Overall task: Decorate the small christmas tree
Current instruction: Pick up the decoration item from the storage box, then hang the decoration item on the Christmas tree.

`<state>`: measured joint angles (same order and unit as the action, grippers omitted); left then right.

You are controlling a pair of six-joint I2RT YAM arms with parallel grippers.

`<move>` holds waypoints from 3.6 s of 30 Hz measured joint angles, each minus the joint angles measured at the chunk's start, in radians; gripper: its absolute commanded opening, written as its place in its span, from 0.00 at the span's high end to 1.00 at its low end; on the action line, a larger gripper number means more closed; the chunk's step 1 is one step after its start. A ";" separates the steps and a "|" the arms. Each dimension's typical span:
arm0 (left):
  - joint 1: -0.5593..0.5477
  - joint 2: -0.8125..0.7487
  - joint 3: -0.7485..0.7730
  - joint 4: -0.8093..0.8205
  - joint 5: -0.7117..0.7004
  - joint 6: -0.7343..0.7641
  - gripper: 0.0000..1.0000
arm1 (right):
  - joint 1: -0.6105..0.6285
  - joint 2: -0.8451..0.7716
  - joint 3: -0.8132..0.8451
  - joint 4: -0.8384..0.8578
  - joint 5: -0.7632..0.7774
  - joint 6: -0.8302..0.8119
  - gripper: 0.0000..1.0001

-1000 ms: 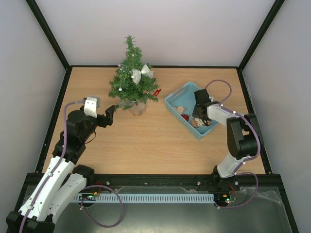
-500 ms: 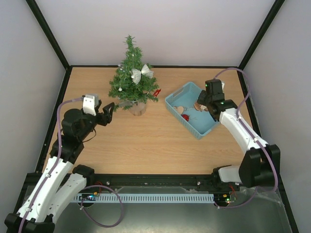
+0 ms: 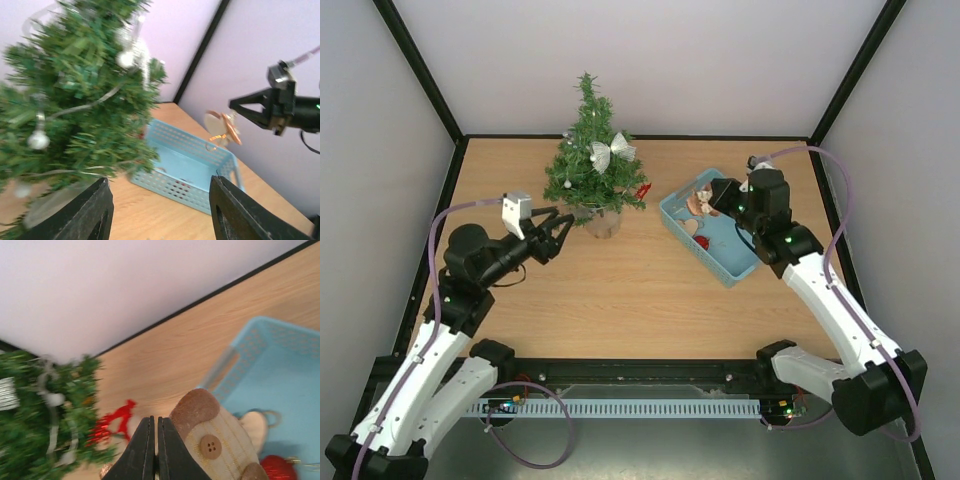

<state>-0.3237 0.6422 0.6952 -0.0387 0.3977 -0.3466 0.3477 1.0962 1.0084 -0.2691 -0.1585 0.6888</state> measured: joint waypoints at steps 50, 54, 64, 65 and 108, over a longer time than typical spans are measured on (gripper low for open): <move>-0.570 0.245 0.013 0.185 -0.268 0.832 0.62 | 0.301 -0.109 -0.135 0.379 -0.098 0.372 0.98; -0.570 0.257 0.013 0.185 -0.274 0.838 0.62 | 0.301 -0.109 -0.135 0.380 -0.098 0.375 0.98; -0.570 0.269 0.013 0.213 -0.302 0.853 0.64 | 0.301 -0.117 -0.135 0.380 -0.098 0.378 0.98; -0.570 0.272 0.013 0.214 -0.303 0.855 0.64 | 0.301 -0.117 -0.135 0.380 -0.099 0.379 0.98; -0.428 0.293 0.178 -0.149 -0.018 0.834 0.98 | 0.301 -0.243 -0.178 0.251 -0.343 -0.177 0.70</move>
<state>-0.7513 0.9348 0.8730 -0.1879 0.3794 0.4873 0.6483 0.8532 0.8307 -0.0181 -0.5011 0.5121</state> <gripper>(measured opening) 0.027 0.327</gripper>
